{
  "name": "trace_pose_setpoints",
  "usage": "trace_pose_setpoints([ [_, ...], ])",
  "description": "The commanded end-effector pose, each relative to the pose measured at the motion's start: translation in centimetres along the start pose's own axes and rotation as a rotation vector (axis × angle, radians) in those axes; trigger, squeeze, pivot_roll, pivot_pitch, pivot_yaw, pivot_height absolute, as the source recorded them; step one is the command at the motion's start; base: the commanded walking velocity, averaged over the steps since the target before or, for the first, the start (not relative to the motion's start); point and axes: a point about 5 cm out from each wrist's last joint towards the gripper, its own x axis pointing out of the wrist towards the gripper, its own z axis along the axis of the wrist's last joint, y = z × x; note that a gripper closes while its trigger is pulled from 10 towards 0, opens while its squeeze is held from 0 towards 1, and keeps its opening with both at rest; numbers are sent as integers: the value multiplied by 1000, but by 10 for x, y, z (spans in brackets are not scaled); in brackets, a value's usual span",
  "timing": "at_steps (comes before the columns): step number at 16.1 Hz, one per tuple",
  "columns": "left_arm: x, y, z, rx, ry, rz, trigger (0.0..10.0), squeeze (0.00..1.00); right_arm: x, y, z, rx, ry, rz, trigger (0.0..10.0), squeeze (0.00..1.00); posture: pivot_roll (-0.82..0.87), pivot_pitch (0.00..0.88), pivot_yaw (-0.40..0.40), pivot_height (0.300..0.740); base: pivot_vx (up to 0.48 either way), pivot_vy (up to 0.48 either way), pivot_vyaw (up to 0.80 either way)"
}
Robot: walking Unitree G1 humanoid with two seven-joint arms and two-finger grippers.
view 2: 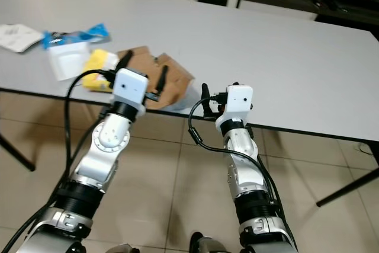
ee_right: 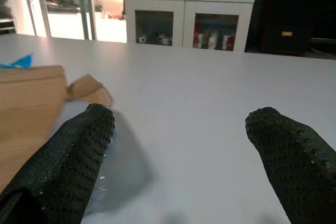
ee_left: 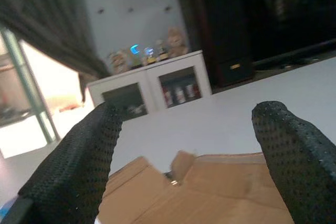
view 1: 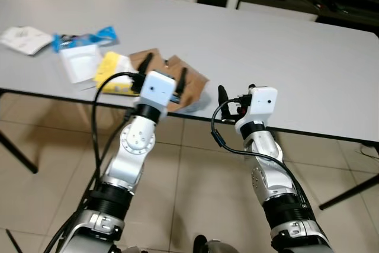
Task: Picking trash to rubbish bin
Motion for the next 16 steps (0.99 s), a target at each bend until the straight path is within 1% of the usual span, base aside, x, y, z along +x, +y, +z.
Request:
trace_pose_setpoints([
  [1, 4, -12, 13, -20, -54, -69, 10000, 0, 0, -10, 1, -5, 2, -33, 10000, 0, -61, 99, -97, 740, 0, 0, 0],
  [3, 4, -21, 14, -20, -50, -131, 10000, 0, 0, -13, 1, -10, 3, -45, 10000, 0, -60, 100, -96, 740, 0, 0, 0],
  [7, 2, -23, 9, -15, -27, -155, 10000, 0, -1, -14, 0, -11, 7, -50, 10000, 0, -60, 102, -96, 740, 0, 0, 0],
  [12, 1, -17, 1, 4, 22, -102, 10000, 0, -1, -13, 0, -11, 8, -46, 10000, 0, -61, 104, -97, 740, 0, 0, 0],
  [16, 1, -14, -1, 4, 32, -80, 10000, 0, -2, -13, -1, -13, 12, -45, 10000, 0, -62, 106, -100, 740, 0, -365, 0],
])
